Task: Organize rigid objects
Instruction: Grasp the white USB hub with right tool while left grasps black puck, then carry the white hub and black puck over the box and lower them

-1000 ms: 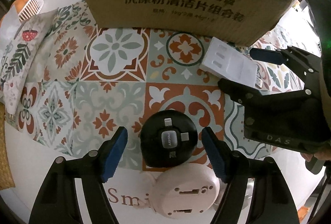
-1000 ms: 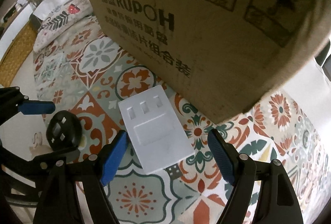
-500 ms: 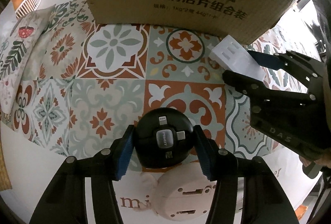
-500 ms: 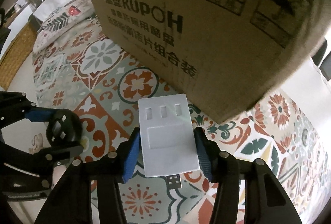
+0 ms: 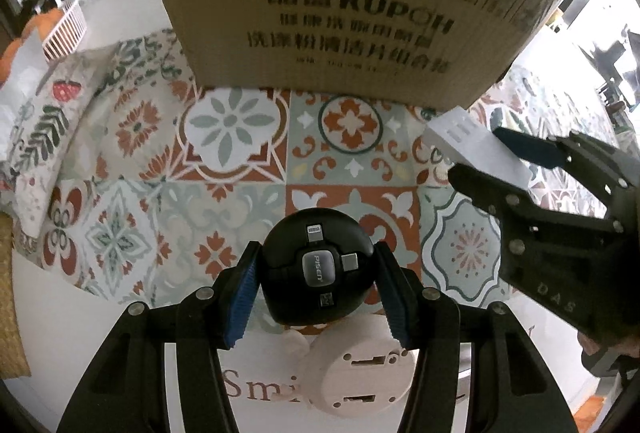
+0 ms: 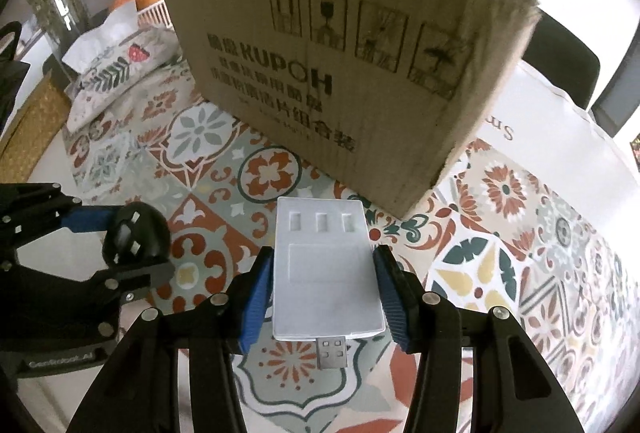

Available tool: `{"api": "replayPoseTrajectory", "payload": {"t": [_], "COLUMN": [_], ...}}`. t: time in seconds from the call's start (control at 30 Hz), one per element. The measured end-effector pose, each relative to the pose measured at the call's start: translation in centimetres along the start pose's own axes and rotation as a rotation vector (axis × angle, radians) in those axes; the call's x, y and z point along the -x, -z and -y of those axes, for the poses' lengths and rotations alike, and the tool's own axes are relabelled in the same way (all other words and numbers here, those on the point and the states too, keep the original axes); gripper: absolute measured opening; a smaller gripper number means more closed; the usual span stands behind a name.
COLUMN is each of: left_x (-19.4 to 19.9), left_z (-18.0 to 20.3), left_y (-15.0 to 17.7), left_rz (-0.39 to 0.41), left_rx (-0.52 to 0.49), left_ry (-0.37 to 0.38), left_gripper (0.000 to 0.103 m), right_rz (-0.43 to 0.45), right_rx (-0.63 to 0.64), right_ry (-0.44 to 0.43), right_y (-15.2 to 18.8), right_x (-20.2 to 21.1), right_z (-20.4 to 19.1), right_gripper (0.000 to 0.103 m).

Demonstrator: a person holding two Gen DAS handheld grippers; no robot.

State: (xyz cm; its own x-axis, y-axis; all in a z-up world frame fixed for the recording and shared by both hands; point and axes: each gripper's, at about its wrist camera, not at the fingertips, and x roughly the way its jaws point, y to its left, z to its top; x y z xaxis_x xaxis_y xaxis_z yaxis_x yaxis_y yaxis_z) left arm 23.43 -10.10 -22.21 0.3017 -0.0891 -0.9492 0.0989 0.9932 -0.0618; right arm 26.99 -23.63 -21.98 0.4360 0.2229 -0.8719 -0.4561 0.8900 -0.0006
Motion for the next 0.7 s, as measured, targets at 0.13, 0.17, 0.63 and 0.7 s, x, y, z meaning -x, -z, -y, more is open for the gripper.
{"api": "replayPoseTrajectory", "payload": {"t": [0.13, 0.17, 0.63, 0.7], "left_x": [1.5, 1.9, 7.3, 8.1], "left_z": [0.0, -0.1, -0.6, -0.9], "left_y": [-0.2, -0.3, -1.0, -1.1], "left_rz": [0.038, 0.045, 0.183, 0.201], "left_rx": [-0.012, -0.015, -0.057, -0.06], "left_ry": [0.0, 0.0, 0.019, 0.024], "left_gripper": [0.055, 0.055, 0.055, 0.055], "right_rz": [0.016, 0.023, 0.11, 0.127], "right_rx": [-0.022, -0.026, -0.107, -0.121], "right_ry": [0.006, 0.012, 0.07, 0.075], "right_y": [0.2, 0.2, -0.7, -0.9], "right_x": [1.4, 1.8, 6.4, 7.3], "right_z": [0.1, 0.0, -1.8, -2.1], "right_gripper": [0.051, 0.051, 0.051, 0.051]}}
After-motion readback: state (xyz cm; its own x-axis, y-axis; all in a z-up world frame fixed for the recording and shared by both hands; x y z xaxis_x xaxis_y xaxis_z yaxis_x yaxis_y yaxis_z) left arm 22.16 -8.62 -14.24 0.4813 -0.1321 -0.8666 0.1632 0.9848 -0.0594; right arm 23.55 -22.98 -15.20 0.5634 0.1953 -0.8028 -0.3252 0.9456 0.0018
